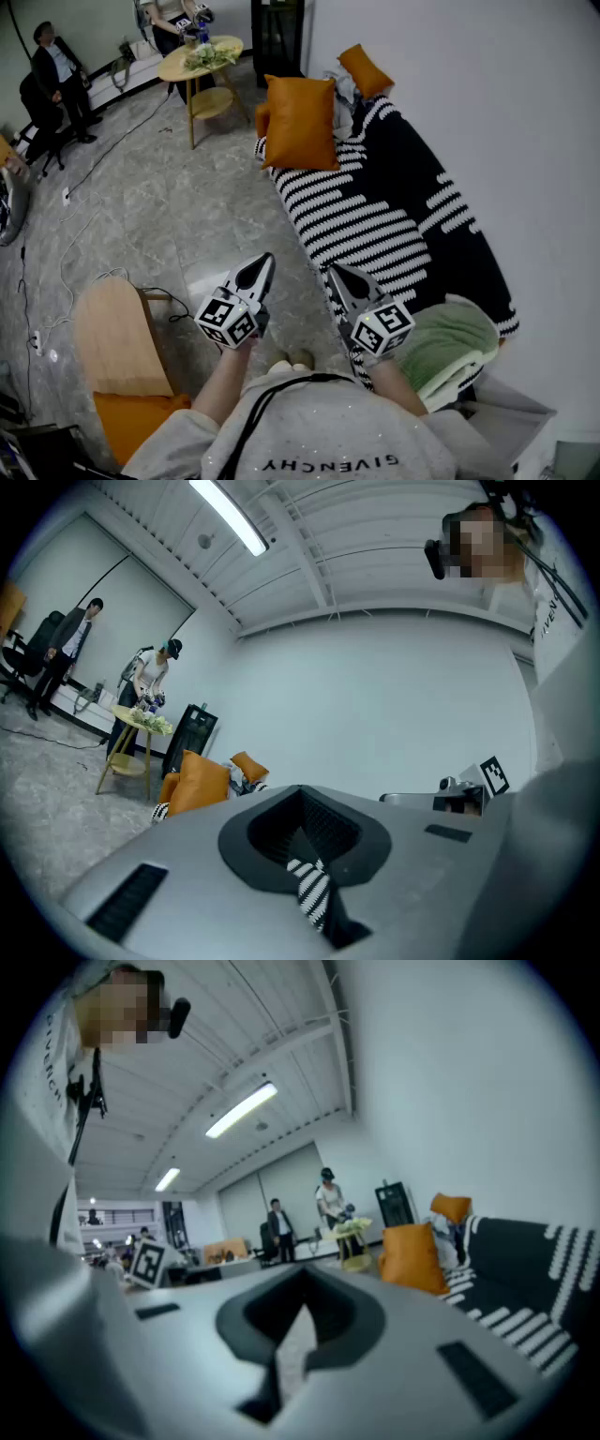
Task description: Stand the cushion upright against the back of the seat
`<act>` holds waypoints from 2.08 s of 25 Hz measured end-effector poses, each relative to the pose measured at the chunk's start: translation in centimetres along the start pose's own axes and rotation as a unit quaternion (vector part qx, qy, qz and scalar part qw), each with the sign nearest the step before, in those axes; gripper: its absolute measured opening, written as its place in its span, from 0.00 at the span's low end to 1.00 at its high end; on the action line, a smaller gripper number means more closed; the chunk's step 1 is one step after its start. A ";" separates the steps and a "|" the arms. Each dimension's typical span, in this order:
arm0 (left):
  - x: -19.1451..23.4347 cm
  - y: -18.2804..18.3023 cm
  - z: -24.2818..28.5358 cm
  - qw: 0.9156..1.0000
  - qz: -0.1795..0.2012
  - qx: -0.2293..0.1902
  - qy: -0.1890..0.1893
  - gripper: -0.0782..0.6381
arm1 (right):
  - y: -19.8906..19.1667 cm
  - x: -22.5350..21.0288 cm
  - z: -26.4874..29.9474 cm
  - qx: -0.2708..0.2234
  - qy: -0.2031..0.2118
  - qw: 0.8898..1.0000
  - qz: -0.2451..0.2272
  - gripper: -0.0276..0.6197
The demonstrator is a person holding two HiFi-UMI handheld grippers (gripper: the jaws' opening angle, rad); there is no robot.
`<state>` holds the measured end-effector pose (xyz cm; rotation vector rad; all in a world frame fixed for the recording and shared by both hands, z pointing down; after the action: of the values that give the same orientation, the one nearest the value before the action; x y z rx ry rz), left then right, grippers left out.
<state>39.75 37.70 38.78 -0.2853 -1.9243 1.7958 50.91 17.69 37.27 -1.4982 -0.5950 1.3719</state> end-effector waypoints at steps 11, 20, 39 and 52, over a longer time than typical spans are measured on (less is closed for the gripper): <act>1.6 0.1 0.1 1.000 0.002 -0.001 0.017 0.14 | -0.3 0.0 2.1 0.010 0.000 1.000 -0.006 0.07; 1.6 -0.2 1.2 0.999 0.003 0.000 0.032 0.14 | -0.5 -1.3 2.4 0.020 0.011 1.000 -0.003 0.07; 6.0 -0.8 3.5 0.996 -0.003 -0.001 0.084 0.14 | 1.0 -5.0 7.4 0.015 0.033 0.999 0.003 0.07; 20.2 2.2 13.1 0.999 -0.006 0.005 0.035 0.14 | 5.4 -8.8 22.2 0.017 0.001 1.000 0.001 0.07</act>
<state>15.70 35.90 40.60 -0.3294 -1.8645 1.7634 26.63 15.29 39.21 -1.4737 -0.5661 1.3763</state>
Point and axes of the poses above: the fingertips, and each gripper's own axes: z forward along the fingers, x to its left, y out of its top, the point moved 8 cm from there along -z, backward along the fingers, and after that the axes turned 9 degrees about z, right-handed, at the moved point
